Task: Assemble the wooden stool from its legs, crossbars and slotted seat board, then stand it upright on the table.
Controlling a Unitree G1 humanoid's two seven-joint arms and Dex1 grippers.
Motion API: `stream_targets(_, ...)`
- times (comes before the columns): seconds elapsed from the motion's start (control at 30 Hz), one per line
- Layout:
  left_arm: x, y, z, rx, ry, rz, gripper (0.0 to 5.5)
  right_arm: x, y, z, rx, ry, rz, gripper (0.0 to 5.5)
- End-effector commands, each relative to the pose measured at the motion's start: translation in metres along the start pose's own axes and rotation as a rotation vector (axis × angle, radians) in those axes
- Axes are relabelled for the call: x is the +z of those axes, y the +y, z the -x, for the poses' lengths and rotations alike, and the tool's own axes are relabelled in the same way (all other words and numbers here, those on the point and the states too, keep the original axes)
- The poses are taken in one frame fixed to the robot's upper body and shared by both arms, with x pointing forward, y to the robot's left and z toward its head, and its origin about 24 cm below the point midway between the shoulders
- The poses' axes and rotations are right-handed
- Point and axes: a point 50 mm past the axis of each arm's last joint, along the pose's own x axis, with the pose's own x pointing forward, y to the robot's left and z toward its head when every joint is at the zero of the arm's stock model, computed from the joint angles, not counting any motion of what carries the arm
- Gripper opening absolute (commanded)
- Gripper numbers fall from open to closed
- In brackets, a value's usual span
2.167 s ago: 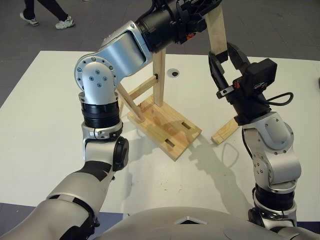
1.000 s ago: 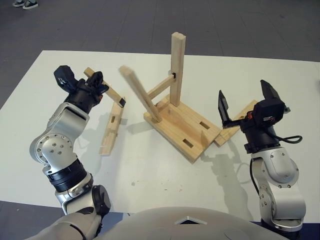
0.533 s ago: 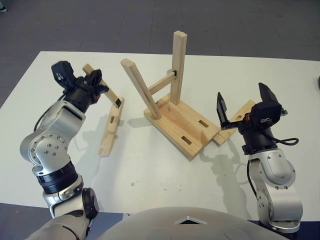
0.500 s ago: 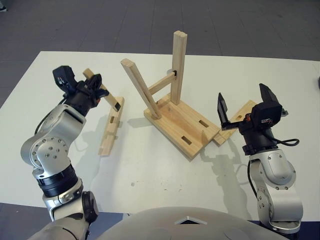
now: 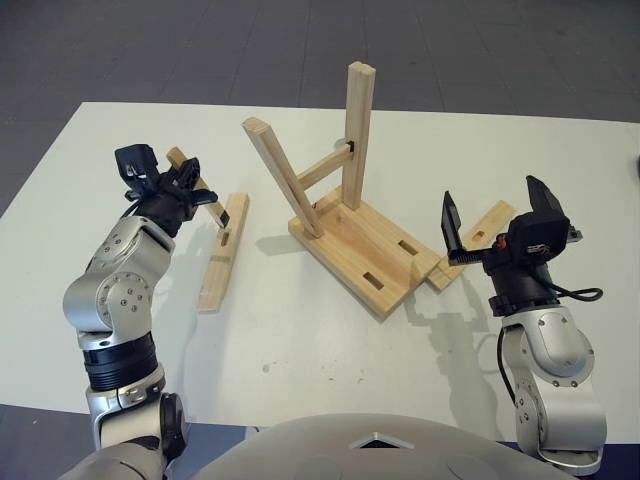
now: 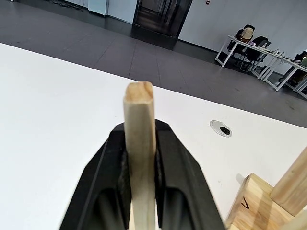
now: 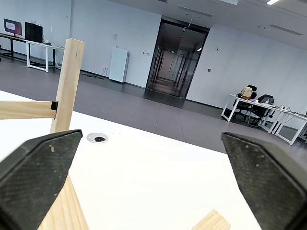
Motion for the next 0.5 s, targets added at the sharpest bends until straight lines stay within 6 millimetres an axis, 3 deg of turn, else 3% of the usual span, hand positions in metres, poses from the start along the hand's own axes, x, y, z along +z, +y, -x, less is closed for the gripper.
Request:
stream_targets(0.03,-0.006,0.006,0.0,0.016,0.003,-0.019,0.43,0.002,-0.004,-0.001,-0.004,-0.005,0.008,5.4)
stream_targets(0.5,-0.027,0.007,0.012,0.02,0.057,-0.018,0.43,0.002,-0.008,-0.002,0.0,0.001,0.025,5.4)
